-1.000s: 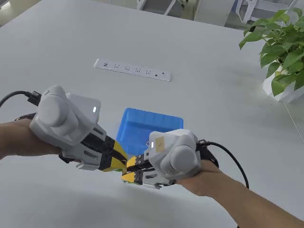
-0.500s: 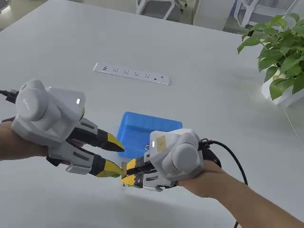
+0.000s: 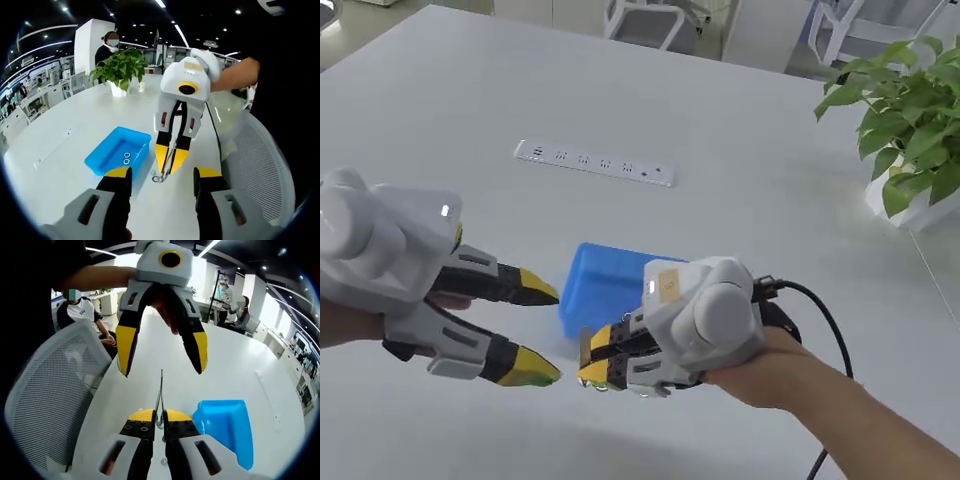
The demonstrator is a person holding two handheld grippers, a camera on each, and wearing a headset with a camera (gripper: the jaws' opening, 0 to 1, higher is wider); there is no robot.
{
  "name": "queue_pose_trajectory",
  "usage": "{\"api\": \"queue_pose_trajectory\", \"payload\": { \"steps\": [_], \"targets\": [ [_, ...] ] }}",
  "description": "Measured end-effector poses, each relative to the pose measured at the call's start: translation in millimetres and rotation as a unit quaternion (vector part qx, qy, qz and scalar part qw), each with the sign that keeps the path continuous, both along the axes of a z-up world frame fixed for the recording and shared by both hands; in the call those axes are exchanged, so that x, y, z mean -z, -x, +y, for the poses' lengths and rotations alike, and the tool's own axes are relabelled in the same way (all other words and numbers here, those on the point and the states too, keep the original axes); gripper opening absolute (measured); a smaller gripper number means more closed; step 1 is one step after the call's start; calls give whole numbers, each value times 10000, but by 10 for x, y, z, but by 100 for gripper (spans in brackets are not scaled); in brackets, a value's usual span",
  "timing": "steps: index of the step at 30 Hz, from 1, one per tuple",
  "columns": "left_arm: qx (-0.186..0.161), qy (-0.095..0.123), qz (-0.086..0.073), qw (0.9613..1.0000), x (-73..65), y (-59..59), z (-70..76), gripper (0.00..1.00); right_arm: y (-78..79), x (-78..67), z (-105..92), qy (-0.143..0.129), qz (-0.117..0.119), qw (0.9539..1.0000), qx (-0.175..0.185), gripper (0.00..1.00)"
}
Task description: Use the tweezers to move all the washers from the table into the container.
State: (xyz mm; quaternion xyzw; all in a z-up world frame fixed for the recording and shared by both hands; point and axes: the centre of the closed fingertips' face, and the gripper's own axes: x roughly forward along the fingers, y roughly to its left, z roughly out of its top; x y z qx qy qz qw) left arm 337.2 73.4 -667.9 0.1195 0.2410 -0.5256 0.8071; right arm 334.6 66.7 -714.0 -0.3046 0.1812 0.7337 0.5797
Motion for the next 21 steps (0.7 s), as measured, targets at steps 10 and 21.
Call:
{"api": "queue_pose_trajectory", "payload": {
  "steps": [10,21],
  "targets": [
    [-147,-41,14,9999,44,-25,40,68,-152,-242,-22,-54,29,9999,133,7],
    [-307,-30,-21,9995,63,-64,74,76,-338,-449,-57,-111,24,9996,240,7]
  ]
}}
